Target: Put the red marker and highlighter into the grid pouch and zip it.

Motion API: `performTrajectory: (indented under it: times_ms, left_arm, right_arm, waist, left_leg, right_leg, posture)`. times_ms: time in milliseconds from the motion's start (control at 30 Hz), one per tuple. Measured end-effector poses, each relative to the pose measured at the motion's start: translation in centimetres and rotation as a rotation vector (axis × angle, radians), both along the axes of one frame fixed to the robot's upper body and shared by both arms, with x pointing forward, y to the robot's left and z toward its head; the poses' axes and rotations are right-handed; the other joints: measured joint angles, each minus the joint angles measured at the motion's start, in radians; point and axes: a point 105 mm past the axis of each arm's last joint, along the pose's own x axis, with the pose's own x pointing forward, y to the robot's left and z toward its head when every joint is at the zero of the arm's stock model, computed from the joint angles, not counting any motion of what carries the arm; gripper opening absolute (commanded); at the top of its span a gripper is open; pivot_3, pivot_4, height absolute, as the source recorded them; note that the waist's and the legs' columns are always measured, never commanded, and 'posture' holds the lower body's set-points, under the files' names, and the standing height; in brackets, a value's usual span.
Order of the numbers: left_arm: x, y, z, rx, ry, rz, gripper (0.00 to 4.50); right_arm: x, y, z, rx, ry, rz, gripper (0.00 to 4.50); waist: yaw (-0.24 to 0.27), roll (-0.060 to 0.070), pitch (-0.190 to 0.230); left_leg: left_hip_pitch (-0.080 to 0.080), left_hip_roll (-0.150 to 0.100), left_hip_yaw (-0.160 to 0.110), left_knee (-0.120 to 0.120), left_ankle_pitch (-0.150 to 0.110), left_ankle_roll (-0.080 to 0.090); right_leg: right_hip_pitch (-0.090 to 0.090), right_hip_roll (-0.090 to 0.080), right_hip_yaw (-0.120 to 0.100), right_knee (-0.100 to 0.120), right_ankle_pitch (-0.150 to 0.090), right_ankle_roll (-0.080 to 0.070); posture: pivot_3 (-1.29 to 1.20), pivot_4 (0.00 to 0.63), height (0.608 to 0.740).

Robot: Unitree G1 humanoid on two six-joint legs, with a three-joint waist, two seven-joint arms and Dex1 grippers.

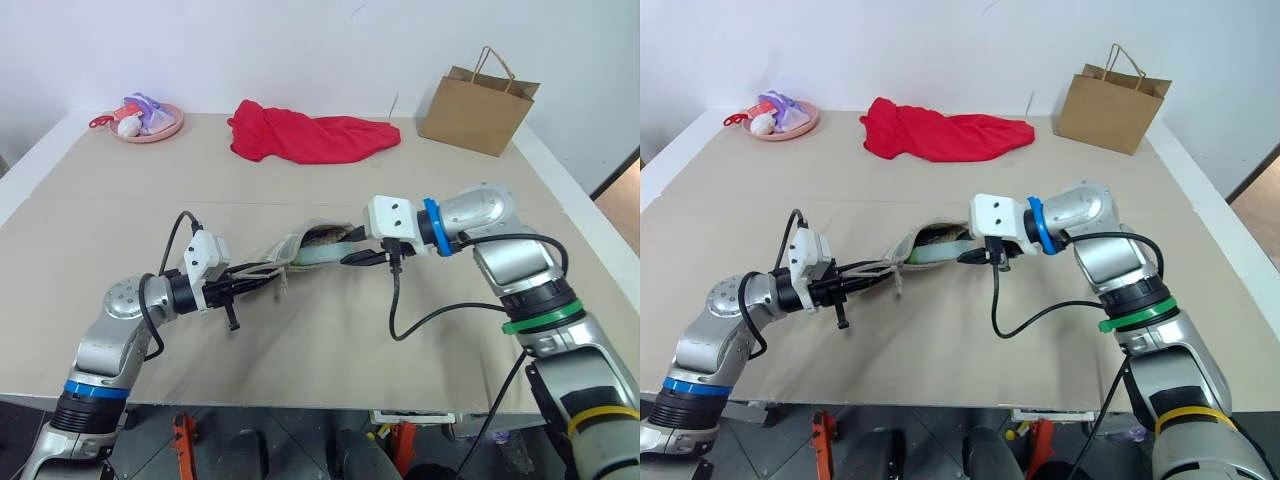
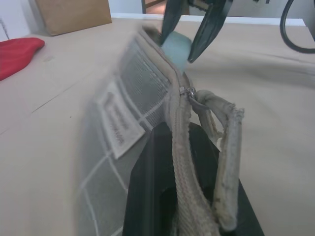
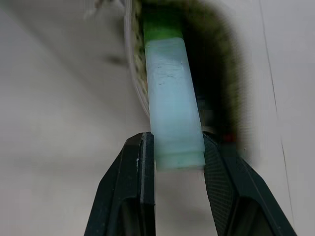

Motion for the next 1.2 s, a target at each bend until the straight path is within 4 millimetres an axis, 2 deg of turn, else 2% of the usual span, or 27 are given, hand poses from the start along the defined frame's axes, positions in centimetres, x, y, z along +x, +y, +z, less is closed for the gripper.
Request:
performTrajectory:
  times_ms: [333, 567, 633, 700, 800, 833, 933, 1033, 1133, 1200]
  left_arm:
    - [-0.1, 0.1, -0.2, -0.001, 0.007, 0.003, 0.0]
    - [-0.1, 0.1, -0.2, 0.0, 0.008, -0.002, 0.0]
    - [-0.2, 0.1, -0.2, 0.0, 0.008, -0.002, 0.0]
    - [-0.1, 0.1, -0.2, 0.0, 0.008, -0.001, 0.0]
    - [-0.1, 0.0, -0.2, -0.007, 0.008, -0.002, 0.0]
    - [-0.1, -0.1, -0.2, -0.009, 0.009, -0.003, 0.0]
    - [-0.1, -0.1, -0.2, -0.014, 0.009, -0.003, 0.0]
    - [-0.1, -0.2, -0.2, -0.024, 0.009, -0.001, 0.0]
    - [-0.1, -0.2, -0.2, -0.025, 0.01, 0.0, 0.0]
    - [-0.1, -0.2, -0.2, -0.025, 0.011, 0.001, 0.0]
  right_arm:
    - [0.0, 2.7, -0.8, 0.037, 0.041, 0.039, 1.0]
    - [-0.1, 2.1, -0.9, 0.015, 0.042, 0.04, 1.0]
    - [-0.1, 1.9, -0.8, 0.009, 0.038, 0.039, 2.03]
    - [-0.1, 2.0, -0.7, 0.02, 0.04, 0.043, 2.81]
    - [-0.1, 2.4, -0.3, 0.052, 0.038, 0.043, 4.27]
    - [0.0, 2.5, -0.2, 0.058, 0.034, 0.039, 4.43]
    - [0.1, 2.2, -0.1, 0.062, 0.04, 0.031, 4.43]
    - [0.2, 0.9, 0.5, 0.061, 0.042, 0.004, 4.43]
    - [0.4, -0.7, 2.5, 0.16, 0.047, -0.039, 4.43]
    - [-0.2, -1.3, 4.5, 0.274, 0.066, -0.033, 4.43]
  waist:
    - [0.0, 0.0, 0.0]
    - [0.0, 0.0, 0.0]
    - [0.0, 0.0, 0.0]
    - [0.0, 0.0, 0.0]
    - [-0.001, 0.0, 0.0]
    - [-0.001, 0.0, 0.0]
    - [0.0, 0.0, 0.0]
    - [0.0, 0.0, 0.0]
    - [0.0, 0.0, 0.0]
    - [0.0, 0.0, 0.0]
  left_leg:
    - [0.0, 0.0, 0.0, 0.0, 0.0, 0.0]
    - [0.0, 0.0, 0.0, 0.0, 0.0, 0.0]
    - [0.0, 0.0, 0.0, 0.0, 0.0, 0.0]
    - [0.0, 0.0, 0.0, 0.0, 0.0, 0.0]
    - [0.0, 0.0, 0.0, 0.0, 0.0, 0.0]
    - [0.0, 0.0, 0.0, 0.0, 0.0, 0.0]
    - [0.0, 0.0, 0.0, 0.0, 0.0, 0.0]
    - [0.0, 0.0, 0.0, 0.0, 0.0, 0.0]
    - [0.0, 0.0, 0.0, 0.0, 0.0, 0.0]
    - [0.0, 0.0, -0.001, 0.0, 0.0, 0.0]
  right_leg:
    - [0.0, 0.0, -0.001, 0.0, 0.0, 0.0]
    - [0.0, 0.0, -0.001, 0.0, 0.0, 0.0]
    - [0.0, 0.0, -0.001, 0.0, 0.0, 0.0]
    - [0.0, 0.001, -0.001, 0.0, 0.0, -0.001]
    - [0.0, 0.001, -0.001, 0.0, 0.001, -0.001]
    - [0.0, 0.001, -0.001, 0.0, 0.001, -0.001]
    - [0.0, 0.001, -0.001, 0.0, 0.001, -0.001]
    - [0.0, -0.001, -0.001, 0.0, 0.0, -0.001]
    - [0.0, -0.001, -0.001, 0.0, 0.0, 0.0]
    - [0.0, 0.0, -0.001, 0.0, 0.0, 0.0]
  posture:
    - [0.0, 0.15, 0.74]
    - [0.0, 0.15, 0.74]
    - [0.0, 0.15, 0.74]
    - [0.0, 0.15, 0.74]
    - [0.0, 0.15, 0.74]
    - [0.0, 0.15, 0.74]
    - [0.0, 0.15, 0.74]
    - [0.0, 0.15, 0.74]
    - [0.0, 0.15, 0.74]
    - [0.0, 0.15, 0.74]
